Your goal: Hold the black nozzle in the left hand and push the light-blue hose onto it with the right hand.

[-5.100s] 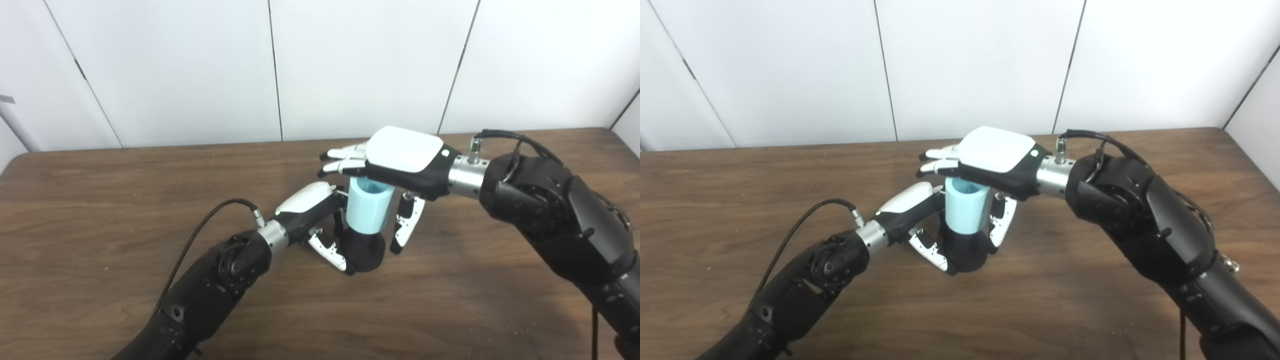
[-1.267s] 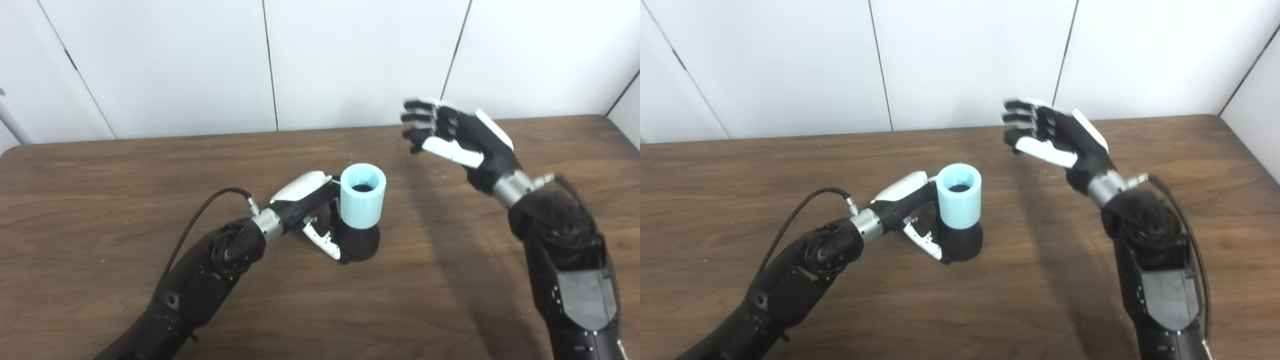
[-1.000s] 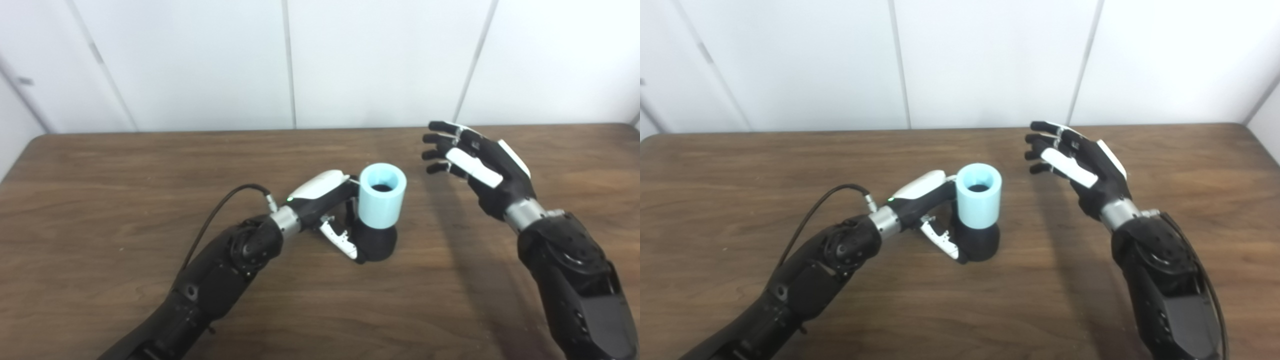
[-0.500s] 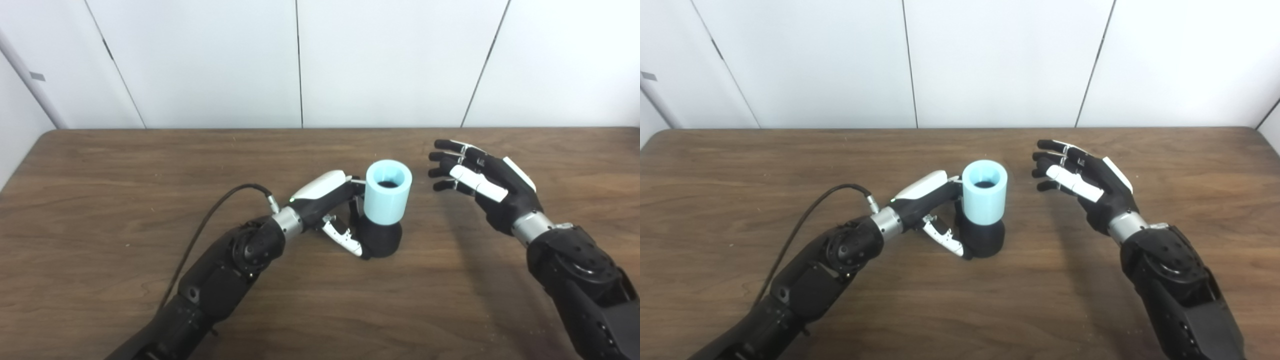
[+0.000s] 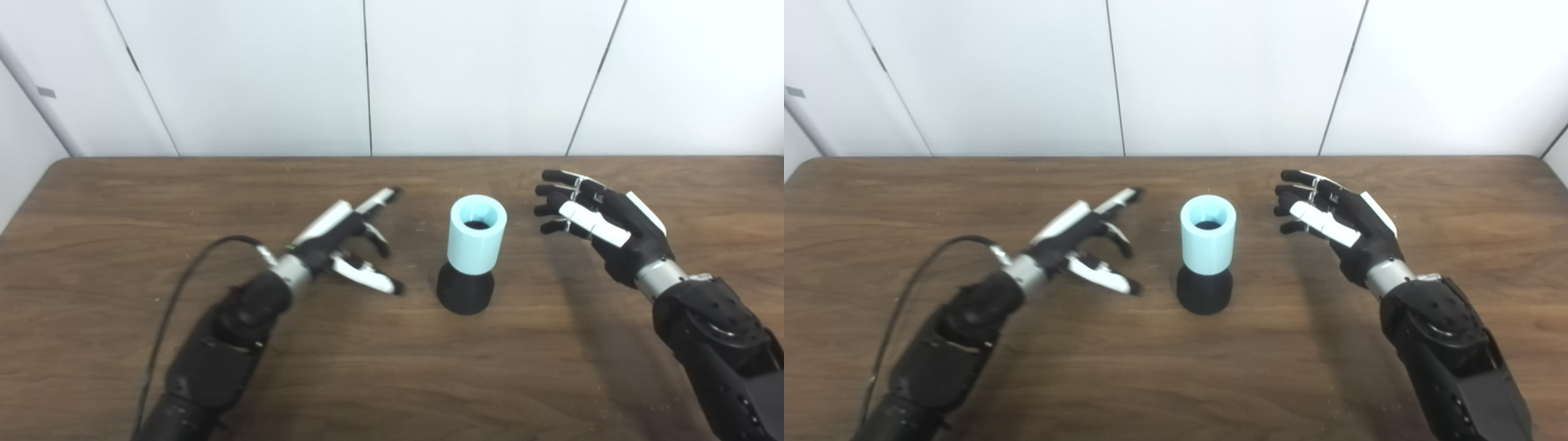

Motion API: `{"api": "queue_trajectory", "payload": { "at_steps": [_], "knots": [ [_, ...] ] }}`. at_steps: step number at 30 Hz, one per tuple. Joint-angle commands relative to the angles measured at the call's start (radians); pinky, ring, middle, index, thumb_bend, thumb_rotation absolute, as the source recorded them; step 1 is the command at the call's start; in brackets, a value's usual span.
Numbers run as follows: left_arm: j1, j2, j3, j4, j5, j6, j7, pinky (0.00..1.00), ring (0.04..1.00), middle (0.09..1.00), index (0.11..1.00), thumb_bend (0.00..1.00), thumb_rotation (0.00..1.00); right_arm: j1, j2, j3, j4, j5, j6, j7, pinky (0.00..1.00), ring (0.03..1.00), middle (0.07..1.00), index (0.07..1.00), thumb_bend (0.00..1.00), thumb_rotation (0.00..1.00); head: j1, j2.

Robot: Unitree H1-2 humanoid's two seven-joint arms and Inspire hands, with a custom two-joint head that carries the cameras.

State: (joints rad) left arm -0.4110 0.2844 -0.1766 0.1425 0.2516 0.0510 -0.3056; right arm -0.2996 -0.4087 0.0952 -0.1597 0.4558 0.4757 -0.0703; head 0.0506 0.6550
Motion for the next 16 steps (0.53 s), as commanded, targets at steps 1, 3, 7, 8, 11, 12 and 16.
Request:
{"api": "queue_trajectory", "payload": {
  "at_steps": [1, 3, 7, 8, 11, 12, 16],
  "knots": [
    [0.001, -0.036, 0.058, -0.042, -0.069, -0.037, 0.059, 0.85, 0.879, 0.880, 0.912, 0.68, 0.07, -0.022, 0.000, -0.027, -0.027, -0.025, -0.007, 0.017, 0.54, 0.660, 0.758, 0.772, 0.53, 0.35, -0.007, -0.005],
    [0.019, -0.075, 0.108, -0.052, -0.119, -0.032, 0.090, 0.75, 0.801, 0.806, 0.854, 0.63, 0.07, -0.018, 0.008, -0.038, -0.032, -0.044, -0.008, 0.027, 0.55, 0.663, 0.760, 0.772, 0.53, 0.34, -0.015, -0.012],
    [0.052, -0.175, 0.216, -0.101, -0.270, 0.026, 0.142, 0.60, 0.691, 0.711, 0.786, 0.57, 0.08, -0.010, 0.022, -0.058, -0.046, -0.096, -0.016, 0.046, 0.57, 0.670, 0.754, 0.770, 0.54, 0.34, -0.024, -0.018],
    [0.058, -0.193, 0.235, -0.116, -0.297, 0.038, 0.149, 0.59, 0.681, 0.705, 0.775, 0.57, 0.10, -0.008, 0.027, -0.056, -0.045, -0.122, -0.024, 0.048, 0.58, 0.671, 0.752, 0.770, 0.54, 0.32, -0.029, -0.020],
    [0.066, -0.204, 0.249, -0.134, -0.304, 0.021, 0.163, 0.60, 0.673, 0.695, 0.760, 0.61, 0.23, 0.003, 0.041, -0.041, -0.033, -0.216, -0.075, 0.054, 0.57, 0.677, 0.762, 0.768, 0.56, 0.31, -0.036, -0.027],
    [0.067, -0.199, 0.245, -0.132, -0.291, 0.006, 0.167, 0.61, 0.677, 0.693, 0.758, 0.64, 0.29, 0.007, 0.047, -0.040, -0.027, -0.242, -0.094, 0.055, 0.56, 0.684, 0.766, 0.770, 0.57, 0.31, -0.036, -0.027],
    [0.063, -0.182, 0.236, -0.118, -0.276, -0.029, 0.167, 0.64, 0.708, 0.704, 0.755, 0.69, 0.38, 0.013, 0.099, -0.087, 0.005, -0.263, -0.162, 0.052, 0.58, 0.692, 0.772, 0.775, 0.59, 0.31, -0.047, -0.038]
  ]
}}
